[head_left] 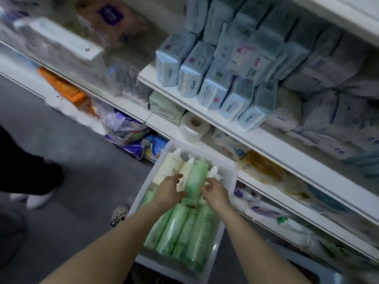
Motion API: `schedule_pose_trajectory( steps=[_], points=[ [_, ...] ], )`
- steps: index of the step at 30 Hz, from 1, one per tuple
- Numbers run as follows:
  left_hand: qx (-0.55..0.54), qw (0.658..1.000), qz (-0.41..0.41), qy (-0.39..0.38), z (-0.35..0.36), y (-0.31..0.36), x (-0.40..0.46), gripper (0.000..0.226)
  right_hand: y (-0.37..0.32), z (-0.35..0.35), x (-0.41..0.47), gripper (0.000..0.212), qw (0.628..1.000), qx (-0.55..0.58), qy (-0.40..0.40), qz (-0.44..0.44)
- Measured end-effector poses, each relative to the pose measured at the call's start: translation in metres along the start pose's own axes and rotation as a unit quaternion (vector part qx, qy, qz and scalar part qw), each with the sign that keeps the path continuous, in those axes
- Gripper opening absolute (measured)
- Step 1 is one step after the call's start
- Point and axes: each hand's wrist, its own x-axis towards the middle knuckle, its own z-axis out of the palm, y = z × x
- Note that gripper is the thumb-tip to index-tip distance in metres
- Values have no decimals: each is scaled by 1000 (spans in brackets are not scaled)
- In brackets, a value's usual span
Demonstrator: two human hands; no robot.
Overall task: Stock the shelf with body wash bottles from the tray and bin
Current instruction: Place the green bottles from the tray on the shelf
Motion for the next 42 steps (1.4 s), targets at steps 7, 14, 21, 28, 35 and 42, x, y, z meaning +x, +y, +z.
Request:
schedule_pose_trajectory(
  steps=[7,14,21,28,35,42],
  points=[
    [18,999,-6,-25,45,-19,32,78,10,23,31,45,999,-49,14,18],
    [92,996,-20,1,68,-13,48,75,16,21,47,31,998,-50,13,27],
    [74,994,-70,-39,52,-6,48,70,28,27,57,51,993,79,-34,84],
    [69,993,-14,-92,31,-6,-10,75,18,28,19,64,977,146,-88,126],
    [-164,977,-41,-131,-5,16,-65,91,-7,-15,-39,64,966,208,-144,58],
    [-252,952,18,-174,-51,60,-109,76,-41,-75,-96,47,947,253,-189,-64]
  ],
)
